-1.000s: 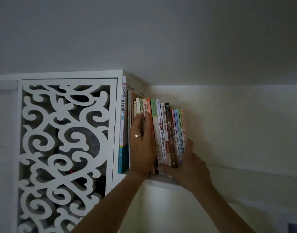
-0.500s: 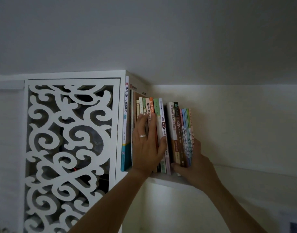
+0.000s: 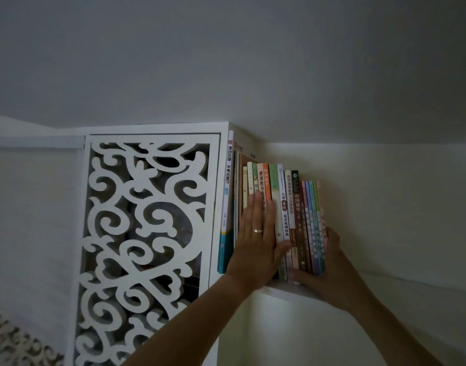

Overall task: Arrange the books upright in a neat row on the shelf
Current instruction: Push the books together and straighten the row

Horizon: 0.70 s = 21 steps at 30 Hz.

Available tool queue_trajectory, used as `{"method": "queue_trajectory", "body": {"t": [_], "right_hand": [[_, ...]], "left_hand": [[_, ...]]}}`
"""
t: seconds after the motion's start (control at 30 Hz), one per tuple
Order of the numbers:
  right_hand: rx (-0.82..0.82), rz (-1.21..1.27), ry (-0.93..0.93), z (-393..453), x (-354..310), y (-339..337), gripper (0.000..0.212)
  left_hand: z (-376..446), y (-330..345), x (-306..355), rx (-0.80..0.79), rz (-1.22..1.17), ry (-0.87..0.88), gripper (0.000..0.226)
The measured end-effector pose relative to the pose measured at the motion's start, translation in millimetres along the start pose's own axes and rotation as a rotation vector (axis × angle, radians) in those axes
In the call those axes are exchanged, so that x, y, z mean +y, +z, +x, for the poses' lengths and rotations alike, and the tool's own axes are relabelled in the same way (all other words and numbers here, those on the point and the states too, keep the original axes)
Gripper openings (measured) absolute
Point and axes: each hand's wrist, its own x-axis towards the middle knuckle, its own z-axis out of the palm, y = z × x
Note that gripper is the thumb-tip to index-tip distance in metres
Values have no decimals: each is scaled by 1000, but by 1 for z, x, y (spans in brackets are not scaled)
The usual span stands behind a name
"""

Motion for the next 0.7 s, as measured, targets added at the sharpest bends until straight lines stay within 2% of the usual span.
{"method": "queue_trajectory", "body": {"t": [0.07,0.13,0.2,0.27,0.37,0.57,0.7], "right_hand": [[10,-2,-5,0,1,0,120],[8,-11,8,-1,1,0,121],[3,-36,26,-2,0,0,120],[2,-53,38,-2,0,0,120],[5,-57,52,-2,1,0,120],[12,-72,68,-3,4,3,127],[23,-93,65,-4,4,5,124]], "left_hand": [[-1,-5,1,23,-41,9,80],[1,-14,-1,118,-70,-34,66],[9,-24,-12,262,35,-88,54],[26,-34,-24,316,159,-121,52],[57,-49,-31,294,235,-128,56],[74,-55,-35,239,194,-164,53],[76,-51,-34,297,174,-151,44]]}}
